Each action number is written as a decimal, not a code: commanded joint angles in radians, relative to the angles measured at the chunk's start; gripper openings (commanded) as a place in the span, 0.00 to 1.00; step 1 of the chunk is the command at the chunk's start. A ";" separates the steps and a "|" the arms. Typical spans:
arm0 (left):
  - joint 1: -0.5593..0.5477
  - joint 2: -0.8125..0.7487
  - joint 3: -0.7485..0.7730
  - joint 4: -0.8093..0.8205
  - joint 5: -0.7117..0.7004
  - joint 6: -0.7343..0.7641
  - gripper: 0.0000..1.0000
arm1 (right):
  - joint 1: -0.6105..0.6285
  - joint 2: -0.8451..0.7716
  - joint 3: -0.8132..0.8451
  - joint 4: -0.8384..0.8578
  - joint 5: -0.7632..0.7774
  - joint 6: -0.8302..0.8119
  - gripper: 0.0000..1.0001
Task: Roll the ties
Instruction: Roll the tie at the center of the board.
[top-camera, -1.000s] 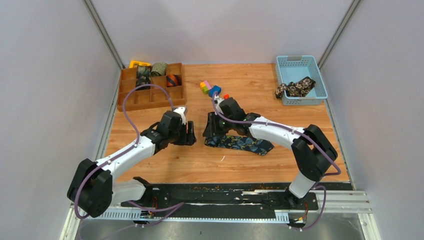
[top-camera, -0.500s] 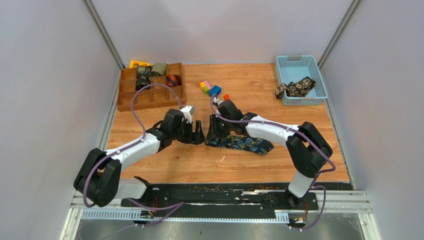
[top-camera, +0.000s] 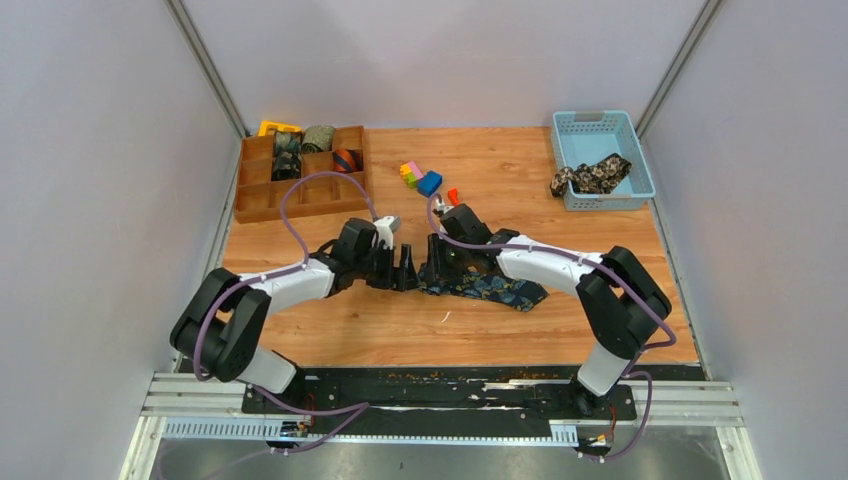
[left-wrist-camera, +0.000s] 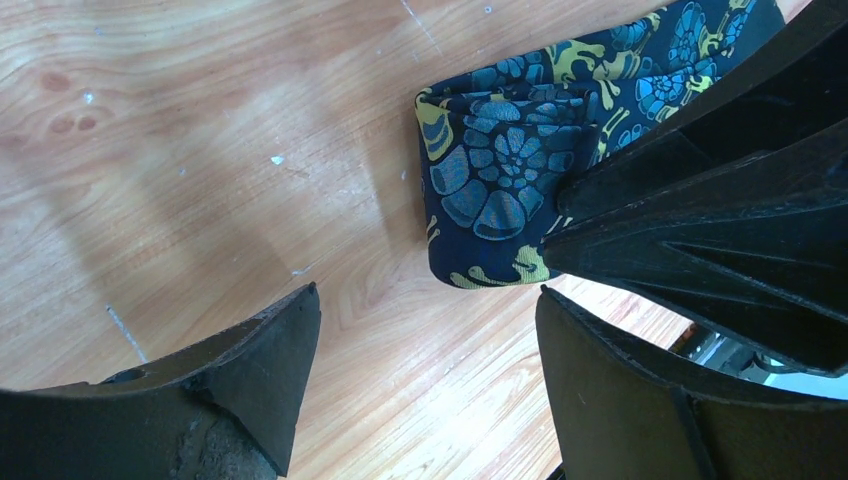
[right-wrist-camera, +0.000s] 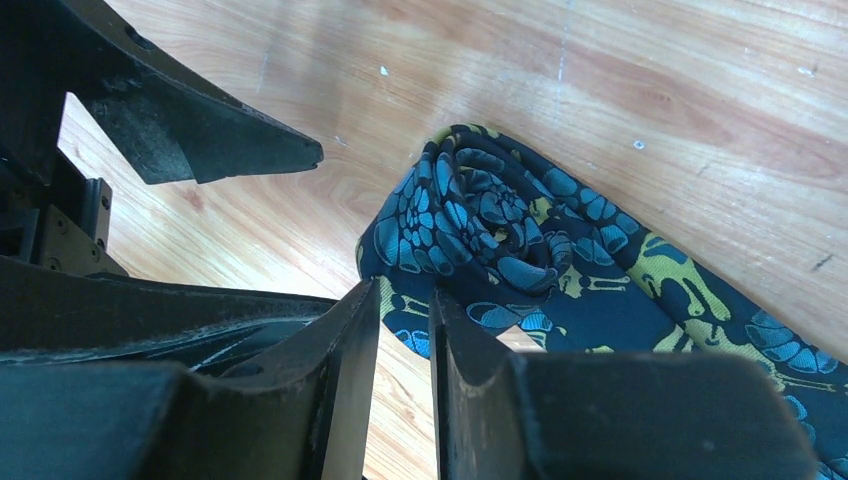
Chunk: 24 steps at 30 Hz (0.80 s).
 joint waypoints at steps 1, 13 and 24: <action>0.004 0.027 0.053 0.063 0.049 -0.014 0.85 | -0.017 -0.033 -0.031 0.012 0.029 -0.030 0.26; 0.004 0.102 0.072 0.162 0.117 -0.075 0.85 | -0.049 -0.089 -0.099 0.032 0.018 -0.044 0.25; 0.002 0.207 0.117 0.275 0.173 -0.162 0.83 | -0.080 -0.117 -0.156 0.089 -0.006 -0.040 0.21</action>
